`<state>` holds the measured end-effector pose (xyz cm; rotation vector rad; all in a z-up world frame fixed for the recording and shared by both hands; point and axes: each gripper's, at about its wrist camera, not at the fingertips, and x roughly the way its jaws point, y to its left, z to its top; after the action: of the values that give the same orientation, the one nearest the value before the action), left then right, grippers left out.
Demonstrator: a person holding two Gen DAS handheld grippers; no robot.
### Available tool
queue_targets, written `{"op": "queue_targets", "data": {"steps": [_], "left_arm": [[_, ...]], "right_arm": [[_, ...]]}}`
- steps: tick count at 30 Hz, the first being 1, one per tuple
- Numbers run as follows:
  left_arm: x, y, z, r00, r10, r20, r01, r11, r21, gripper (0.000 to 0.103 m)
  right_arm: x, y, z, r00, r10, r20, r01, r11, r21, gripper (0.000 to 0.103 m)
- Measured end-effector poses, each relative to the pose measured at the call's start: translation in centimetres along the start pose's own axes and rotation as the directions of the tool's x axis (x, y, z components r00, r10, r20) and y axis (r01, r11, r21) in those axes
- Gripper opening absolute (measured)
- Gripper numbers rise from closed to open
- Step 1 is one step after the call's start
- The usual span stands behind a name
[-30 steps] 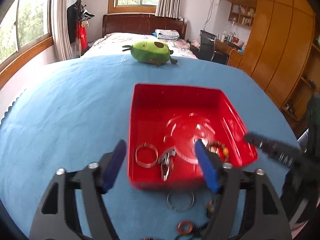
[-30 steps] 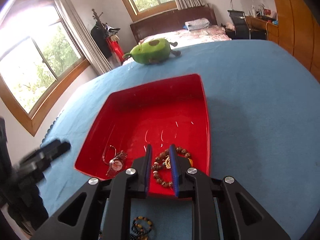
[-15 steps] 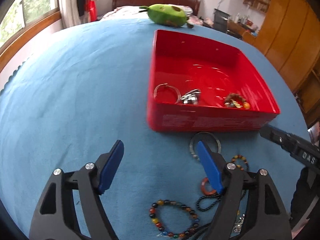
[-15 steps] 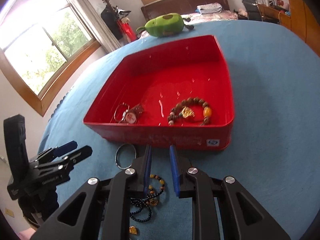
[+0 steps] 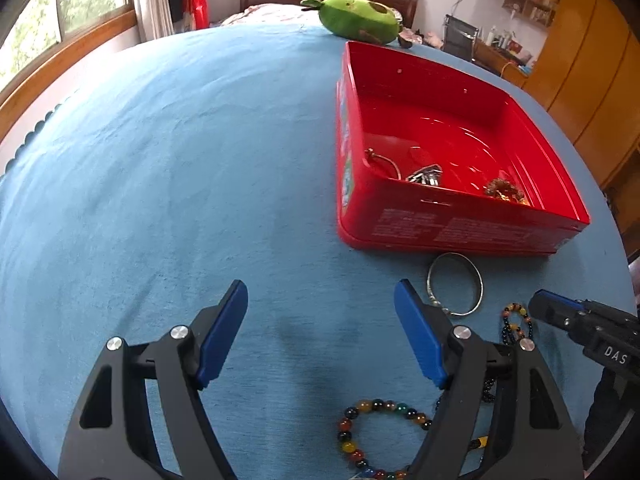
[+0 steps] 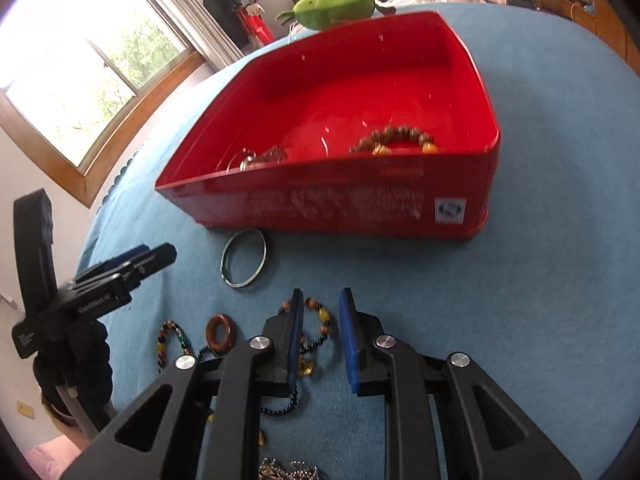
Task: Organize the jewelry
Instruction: 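Grasp the silver bangle with the left tool while the right tool grasps the black bead necklace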
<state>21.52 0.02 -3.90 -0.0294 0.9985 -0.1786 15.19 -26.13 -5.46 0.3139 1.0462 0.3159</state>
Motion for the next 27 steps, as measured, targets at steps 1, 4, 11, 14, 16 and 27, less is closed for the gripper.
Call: {"op": "queue_targets", "data": {"steps": [1,4,11,14,16,27], "left_arm": [[0.1,0.0,0.0,1.0,0.0,-0.001,0.0,1.0,0.003,0.075],[0.2,-0.1,-0.1,1.0,-0.002,-0.009,0.002,1.0,0.003,0.075],[0.3,0.0,0.1,1.0,-0.008,-0.018,0.008,1.0,-0.008,0.076],[0.5,0.0,0.1,1.0,-0.01,-0.027,0.01,1.0,-0.013,0.076],[0.5,-0.1,0.2,1.0,-0.007,-0.024,0.007,1.0,-0.015,0.076],[0.5,-0.8,0.1,1.0,-0.022,-0.016,0.022,1.0,0.012,0.077]], "right_arm": [[0.0,0.0,-0.1,1.0,0.006,-0.002,-0.006,1.0,-0.003,0.019],[-0.3,0.5,-0.4,1.0,0.014,-0.008,-0.014,1.0,-0.028,0.021],[-0.2,2.1,-2.6,0.998,0.017,-0.055,-0.022,0.995,-0.094,0.041],[-0.2,3.1,-3.2,0.998,-0.012,-0.056,0.005,0.992,-0.129,0.046],[0.1,4.0,-3.4,0.998,-0.041,-0.057,0.032,0.988,-0.15,0.05],[0.8,3.4,-2.5,0.999,-0.054,0.001,0.053,0.988,-0.143,0.013]]}}
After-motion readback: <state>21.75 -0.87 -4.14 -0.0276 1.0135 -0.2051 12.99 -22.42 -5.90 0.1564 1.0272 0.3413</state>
